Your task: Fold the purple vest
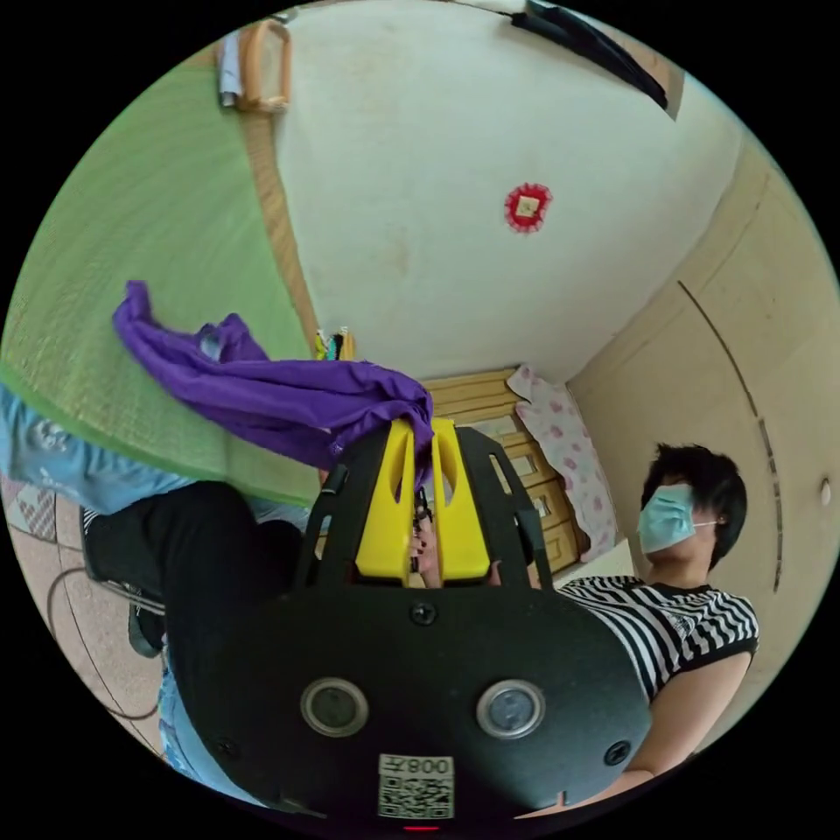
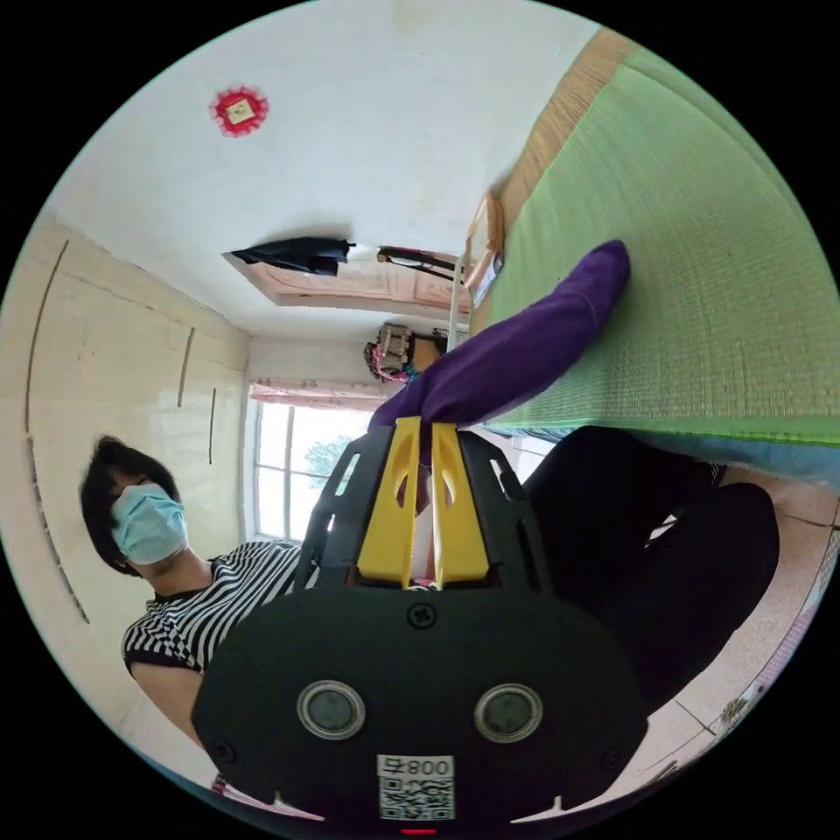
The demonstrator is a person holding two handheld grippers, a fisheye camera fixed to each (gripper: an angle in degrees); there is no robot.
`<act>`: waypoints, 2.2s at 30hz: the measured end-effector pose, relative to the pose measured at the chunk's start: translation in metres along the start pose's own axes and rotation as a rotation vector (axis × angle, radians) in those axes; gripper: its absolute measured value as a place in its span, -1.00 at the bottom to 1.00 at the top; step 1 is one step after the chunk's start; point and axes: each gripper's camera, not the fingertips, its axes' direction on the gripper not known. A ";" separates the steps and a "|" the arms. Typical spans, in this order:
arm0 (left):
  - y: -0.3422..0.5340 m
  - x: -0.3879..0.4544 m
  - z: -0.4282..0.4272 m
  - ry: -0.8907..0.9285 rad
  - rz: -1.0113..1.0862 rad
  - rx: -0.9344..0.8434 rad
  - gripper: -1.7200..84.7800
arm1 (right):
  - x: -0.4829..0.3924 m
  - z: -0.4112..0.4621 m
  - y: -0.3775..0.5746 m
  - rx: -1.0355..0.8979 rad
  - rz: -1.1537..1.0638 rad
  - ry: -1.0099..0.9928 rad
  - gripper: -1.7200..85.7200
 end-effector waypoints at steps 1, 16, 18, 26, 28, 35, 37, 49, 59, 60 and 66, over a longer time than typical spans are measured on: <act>0.000 0.014 0.013 0.023 0.024 -0.021 -0.88 | -0.003 -0.017 0.010 0.022 -0.027 -0.006 -0.93; -0.038 0.139 0.280 0.144 0.154 -0.315 -0.88 | 0.034 -0.278 0.051 0.326 -0.185 -0.010 -0.94; -0.052 0.152 0.326 0.155 0.163 -0.331 -0.88 | 0.040 -0.316 0.036 0.358 -0.202 -0.001 -0.95; -0.120 0.235 0.556 0.173 0.305 -0.398 -0.88 | 0.027 -0.508 -0.052 0.455 -0.344 0.124 -0.95; -0.127 0.255 0.606 0.187 0.345 -0.418 -0.88 | 0.023 -0.551 -0.061 0.480 -0.379 0.151 -0.95; -0.109 0.291 0.793 0.190 0.429 -0.572 -0.88 | 0.086 -0.701 -0.028 0.592 -0.343 0.287 -0.94; -0.092 0.279 0.832 0.147 0.425 -0.635 -0.88 | 0.134 -0.730 -0.002 0.617 -0.259 0.318 -0.94; 0.033 0.179 0.983 -0.130 0.019 -1.005 -0.89 | 0.399 -0.819 0.154 0.719 0.180 0.258 -0.95; 0.048 0.220 1.073 -0.196 0.014 -1.108 -0.90 | 0.439 -0.843 0.196 0.729 0.204 0.296 -0.95; 0.048 0.223 1.078 -0.195 0.014 -1.113 -0.90 | 0.441 -0.843 0.199 0.735 0.208 0.292 -0.95; 0.047 0.235 1.114 -0.245 -0.036 -1.129 -0.89 | 0.465 -0.836 0.212 0.788 0.220 0.209 -0.95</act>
